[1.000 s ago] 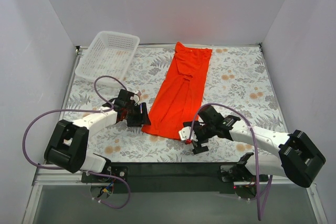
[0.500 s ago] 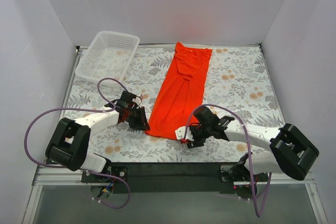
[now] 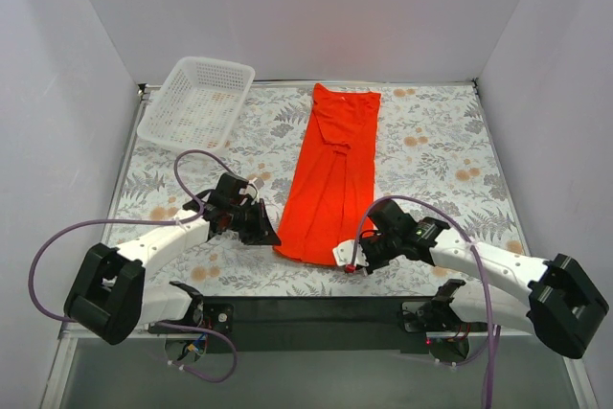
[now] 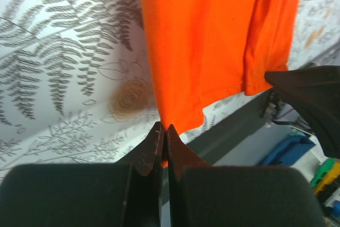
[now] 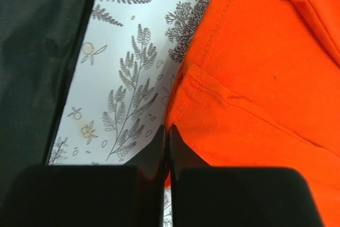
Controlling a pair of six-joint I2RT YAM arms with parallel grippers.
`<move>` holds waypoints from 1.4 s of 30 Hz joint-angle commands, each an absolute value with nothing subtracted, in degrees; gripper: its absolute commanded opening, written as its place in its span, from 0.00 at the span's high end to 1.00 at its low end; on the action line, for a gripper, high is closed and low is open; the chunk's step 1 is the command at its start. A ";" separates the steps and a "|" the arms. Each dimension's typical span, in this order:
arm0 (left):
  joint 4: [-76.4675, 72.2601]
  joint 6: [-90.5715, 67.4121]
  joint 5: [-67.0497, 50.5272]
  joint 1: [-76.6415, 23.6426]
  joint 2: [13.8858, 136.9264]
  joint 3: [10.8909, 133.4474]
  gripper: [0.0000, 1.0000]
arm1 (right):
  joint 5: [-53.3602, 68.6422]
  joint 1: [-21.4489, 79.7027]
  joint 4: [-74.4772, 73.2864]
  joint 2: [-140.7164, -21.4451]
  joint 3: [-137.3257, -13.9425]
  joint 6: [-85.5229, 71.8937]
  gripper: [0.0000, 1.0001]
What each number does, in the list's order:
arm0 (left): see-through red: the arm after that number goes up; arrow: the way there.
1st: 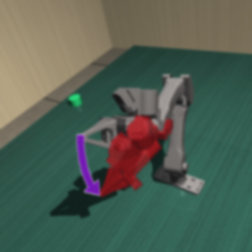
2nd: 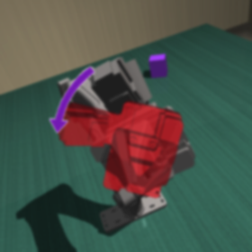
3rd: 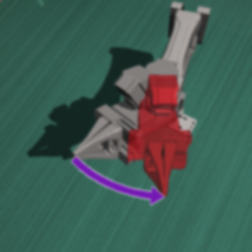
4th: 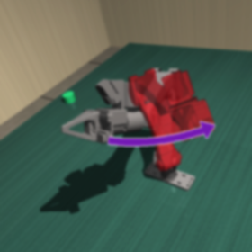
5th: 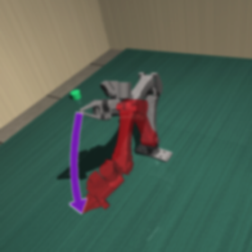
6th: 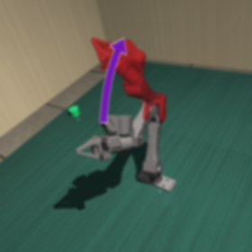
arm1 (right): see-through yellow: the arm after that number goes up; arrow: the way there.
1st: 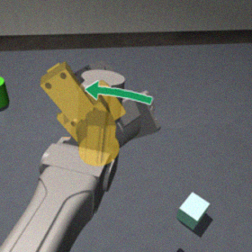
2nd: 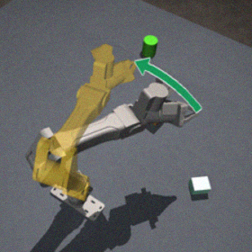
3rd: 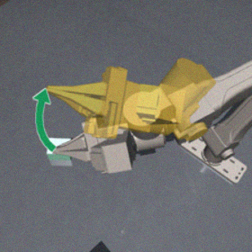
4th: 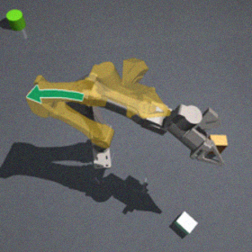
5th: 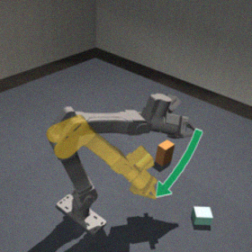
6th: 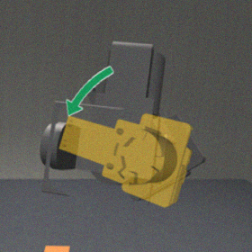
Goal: Fold and stack the t-shirts
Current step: Fold the tshirt
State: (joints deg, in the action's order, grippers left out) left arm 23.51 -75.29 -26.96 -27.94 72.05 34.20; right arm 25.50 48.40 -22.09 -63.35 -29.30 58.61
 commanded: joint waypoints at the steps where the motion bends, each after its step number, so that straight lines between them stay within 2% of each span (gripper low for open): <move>1: 24.52 -79.36 -30.40 -28.21 68.82 34.01 1.00 | 31.29 47.29 -30.85 -60.47 -31.99 62.32 0.99; 7: 22.77 -81.56 -32.17 -28.21 71.09 36.82 1.00 | 35.94 42.10 -31.38 -59.94 -35.15 61.18 0.99; 23: 19.52 -81.74 -35.42 -26.81 80.67 49.39 1.00 | 39.02 30.08 -31.29 -63.89 -42.52 62.57 0.99; 32: 17.84 -80.60 -39.90 -21.36 94.03 60.28 1.00 | 44.99 18.30 -31.46 -76.28 -53.69 65.21 0.99; 42: 19.51 -81.12 -44.55 -18.02 111.51 80.32 1.00 | 48.95 12.66 -31.46 -92.62 -67.49 63.46 0.99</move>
State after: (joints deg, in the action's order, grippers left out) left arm 18.83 -80.99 -41.04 -18.61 108.84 75.50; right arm 45.65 13.52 -31.38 -90.28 -63.44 63.81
